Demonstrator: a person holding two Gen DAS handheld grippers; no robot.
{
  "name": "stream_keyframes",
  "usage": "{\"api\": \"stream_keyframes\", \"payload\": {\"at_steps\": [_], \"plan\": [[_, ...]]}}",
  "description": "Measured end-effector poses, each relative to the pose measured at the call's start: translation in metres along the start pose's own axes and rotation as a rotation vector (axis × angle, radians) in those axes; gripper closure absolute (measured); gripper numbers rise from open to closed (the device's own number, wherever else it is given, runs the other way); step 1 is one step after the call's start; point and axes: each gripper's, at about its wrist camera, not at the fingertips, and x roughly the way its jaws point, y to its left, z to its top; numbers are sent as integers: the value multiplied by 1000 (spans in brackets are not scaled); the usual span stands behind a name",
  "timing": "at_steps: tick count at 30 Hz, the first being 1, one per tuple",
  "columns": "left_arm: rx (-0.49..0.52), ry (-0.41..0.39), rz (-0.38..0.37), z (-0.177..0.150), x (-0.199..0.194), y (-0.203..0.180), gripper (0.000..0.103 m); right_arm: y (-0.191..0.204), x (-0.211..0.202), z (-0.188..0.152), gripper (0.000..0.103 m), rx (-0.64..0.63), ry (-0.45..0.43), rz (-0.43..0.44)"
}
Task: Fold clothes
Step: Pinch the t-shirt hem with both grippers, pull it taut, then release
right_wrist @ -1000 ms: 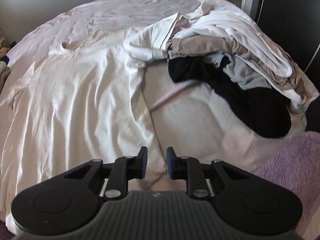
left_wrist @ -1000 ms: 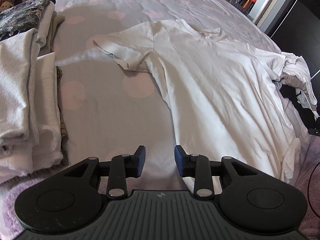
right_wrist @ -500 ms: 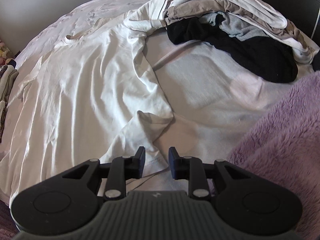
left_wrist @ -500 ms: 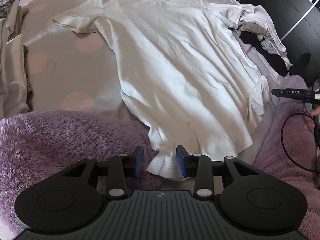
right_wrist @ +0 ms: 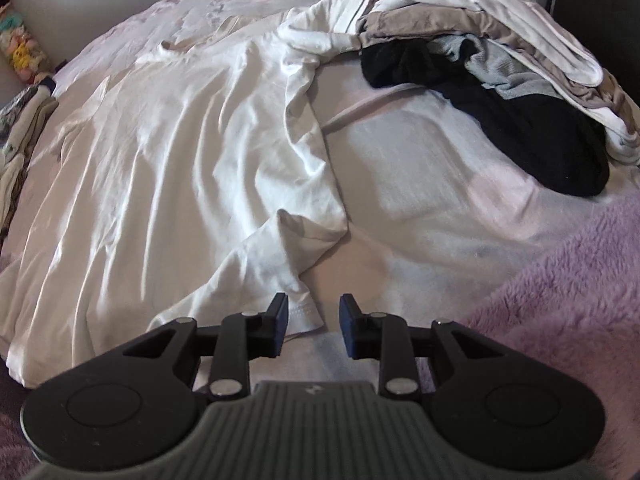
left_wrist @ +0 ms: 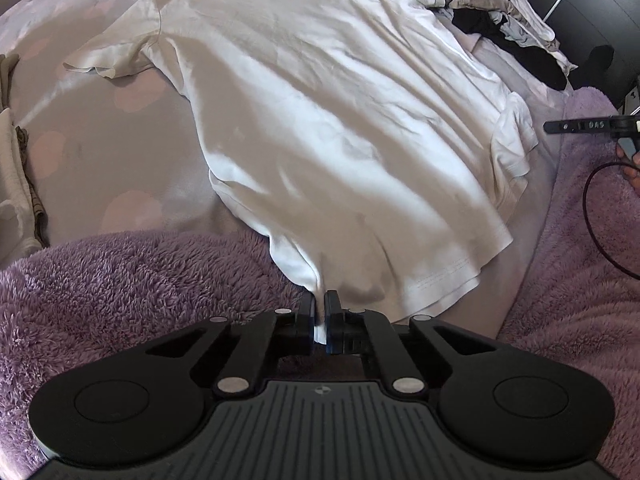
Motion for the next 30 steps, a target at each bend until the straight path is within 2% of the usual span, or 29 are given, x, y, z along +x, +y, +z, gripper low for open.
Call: {"api": "stream_keyframes", "payload": {"at_steps": [3,7,11,12,14,18,25,28,30], "plan": [[-20,-20,13,1,-8,5,100,5,9,3,72,-63,44,4],[-48,-28,5,-1,-10,11,100,7,28,13,72,-83,80,23],[-69,-46,-5,-3,-8,12,100,6,50,18,71,-66,169,35],[-73,-52,-9,-3,-9,12,100,6,49,17,73,-69,172,35],[-83,-70,-24,-4,-12,14,100,4,44,14,97,-62,175,40],[-116,-135,-87,-1,-35,23,101,-8,8,11,99,16,95,76],[-165,-292,-198,6,-97,39,101,-18,-109,41,99,48,-122,88],[-184,-305,-215,2,-112,43,101,-14,-149,52,100,0,-164,49],[-191,-278,-215,-3,-113,46,101,-7,-158,54,100,-50,-140,-6]]}}
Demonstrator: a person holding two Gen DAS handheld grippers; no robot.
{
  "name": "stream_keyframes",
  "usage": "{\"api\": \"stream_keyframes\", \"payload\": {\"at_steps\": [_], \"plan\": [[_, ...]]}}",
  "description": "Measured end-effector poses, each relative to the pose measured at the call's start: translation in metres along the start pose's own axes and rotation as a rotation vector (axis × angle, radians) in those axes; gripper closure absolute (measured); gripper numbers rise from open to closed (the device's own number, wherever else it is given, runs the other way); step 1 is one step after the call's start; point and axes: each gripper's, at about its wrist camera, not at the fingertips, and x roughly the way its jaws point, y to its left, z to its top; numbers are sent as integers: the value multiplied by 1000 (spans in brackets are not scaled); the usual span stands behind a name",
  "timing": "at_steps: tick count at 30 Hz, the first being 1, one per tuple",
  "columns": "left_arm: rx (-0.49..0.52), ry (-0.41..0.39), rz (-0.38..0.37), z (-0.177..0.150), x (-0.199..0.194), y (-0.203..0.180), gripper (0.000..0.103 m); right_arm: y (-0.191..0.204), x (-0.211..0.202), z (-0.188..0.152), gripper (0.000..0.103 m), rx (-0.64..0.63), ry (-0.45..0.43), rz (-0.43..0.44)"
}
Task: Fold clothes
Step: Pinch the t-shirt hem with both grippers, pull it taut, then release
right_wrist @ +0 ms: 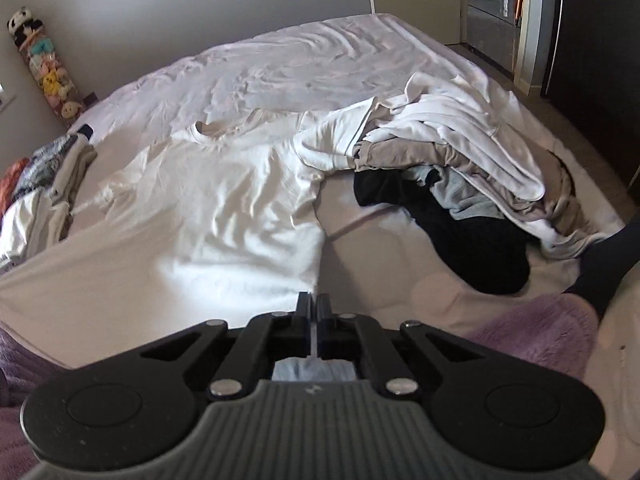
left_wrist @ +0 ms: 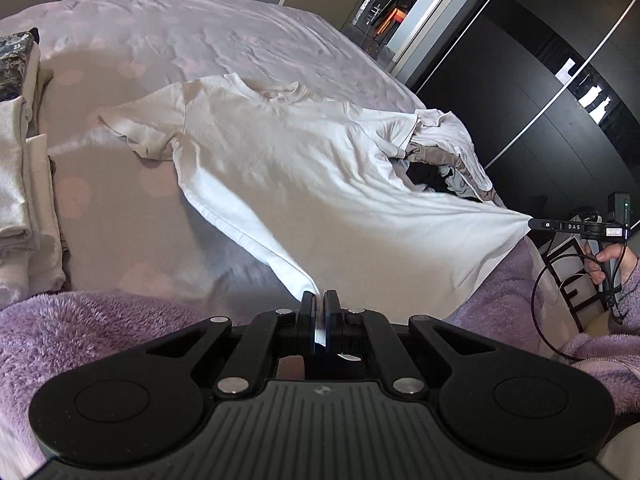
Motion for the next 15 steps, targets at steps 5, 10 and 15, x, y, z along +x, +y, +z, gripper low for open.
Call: {"api": "stream_keyframes", "payload": {"at_steps": [5,10,15], "plan": [[-15,137,65,-22,16,19,101,5,16,-27,100,-80,156,-55],[-4,263,132,-39,43,31,101,17,65,-70,101,-126,323,-38],[48,348,194,-44,65,32,101,30,92,-78,100,-198,370,-80]]}}
